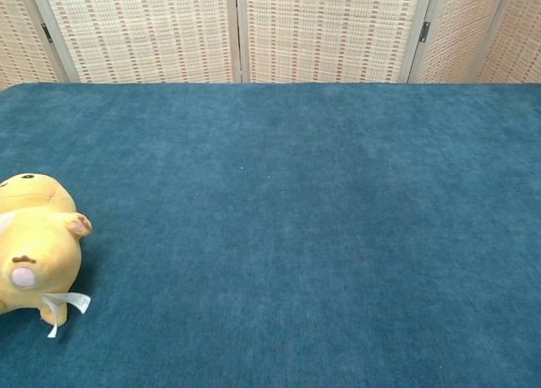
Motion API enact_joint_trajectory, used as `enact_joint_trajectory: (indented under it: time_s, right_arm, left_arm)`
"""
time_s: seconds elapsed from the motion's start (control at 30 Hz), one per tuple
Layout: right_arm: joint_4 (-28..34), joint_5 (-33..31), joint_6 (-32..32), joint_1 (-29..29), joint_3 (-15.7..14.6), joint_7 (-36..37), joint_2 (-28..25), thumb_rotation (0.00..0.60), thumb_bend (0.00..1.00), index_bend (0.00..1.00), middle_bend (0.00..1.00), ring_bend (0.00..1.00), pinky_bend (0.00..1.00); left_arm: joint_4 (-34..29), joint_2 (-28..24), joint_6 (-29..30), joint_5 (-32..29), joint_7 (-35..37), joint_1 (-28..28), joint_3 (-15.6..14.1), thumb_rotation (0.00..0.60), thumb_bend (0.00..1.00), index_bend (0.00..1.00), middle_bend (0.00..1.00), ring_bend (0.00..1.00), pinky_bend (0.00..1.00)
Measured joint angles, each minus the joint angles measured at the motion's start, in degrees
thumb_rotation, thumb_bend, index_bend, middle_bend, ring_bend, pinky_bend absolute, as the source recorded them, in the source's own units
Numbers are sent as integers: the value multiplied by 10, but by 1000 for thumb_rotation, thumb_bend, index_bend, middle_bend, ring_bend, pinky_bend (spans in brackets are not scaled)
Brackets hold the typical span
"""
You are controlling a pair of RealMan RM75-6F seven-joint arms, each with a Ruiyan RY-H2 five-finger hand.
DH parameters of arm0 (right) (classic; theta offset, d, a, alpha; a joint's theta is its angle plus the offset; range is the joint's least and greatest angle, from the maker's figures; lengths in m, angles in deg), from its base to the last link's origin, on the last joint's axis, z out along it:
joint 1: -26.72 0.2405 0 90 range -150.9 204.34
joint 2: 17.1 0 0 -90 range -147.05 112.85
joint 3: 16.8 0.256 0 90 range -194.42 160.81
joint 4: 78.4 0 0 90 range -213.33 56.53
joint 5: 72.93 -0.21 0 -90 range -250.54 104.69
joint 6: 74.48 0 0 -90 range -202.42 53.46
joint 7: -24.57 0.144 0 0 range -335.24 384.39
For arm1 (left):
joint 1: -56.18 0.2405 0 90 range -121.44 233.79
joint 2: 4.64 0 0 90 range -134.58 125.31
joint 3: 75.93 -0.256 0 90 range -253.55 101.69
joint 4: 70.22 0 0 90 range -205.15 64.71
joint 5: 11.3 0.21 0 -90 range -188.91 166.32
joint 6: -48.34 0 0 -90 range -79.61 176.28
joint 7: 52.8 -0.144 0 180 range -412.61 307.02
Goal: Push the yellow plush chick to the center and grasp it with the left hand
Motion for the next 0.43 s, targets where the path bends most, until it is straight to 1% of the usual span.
enact_joint_trajectory:
  time_s: [0.1, 0.2, 0.3, 0.33, 0.43]
  right_arm:
    - [-1, -3, -21, -7, 7, -4, -3, 600, 115, 0, 0, 0, 0]
    - [3, -20, -48, -20, 23, -32, -3, 600, 119, 0, 0, 0, 0]
    - [12, -48, -72, -39, 46, -77, 1, 600, 129, 0, 0, 0, 0]
    - [17, -63, -80, -47, 55, -97, 4, 600, 130, 0, 0, 0, 0]
    - [31, -100, -89, -64, 74, -130, 11, 600, 138, 0, 0, 0, 0]
  left_arm:
    - [-40, -39, 21, -6, -14, 23, -5, 600, 227, 0, 0, 0, 110]
    - [-75, -68, 49, -40, -40, 57, -1, 600, 238, 0, 0, 0, 109]
    - [-99, -75, 88, -98, -68, 100, 17, 600, 243, 0, 0, 0, 108]
    - [-106, -75, 107, -124, -73, 119, 29, 600, 244, 0, 0, 0, 108]
    - [-110, -74, 145, -168, -74, 160, 52, 600, 247, 0, 0, 0, 108]
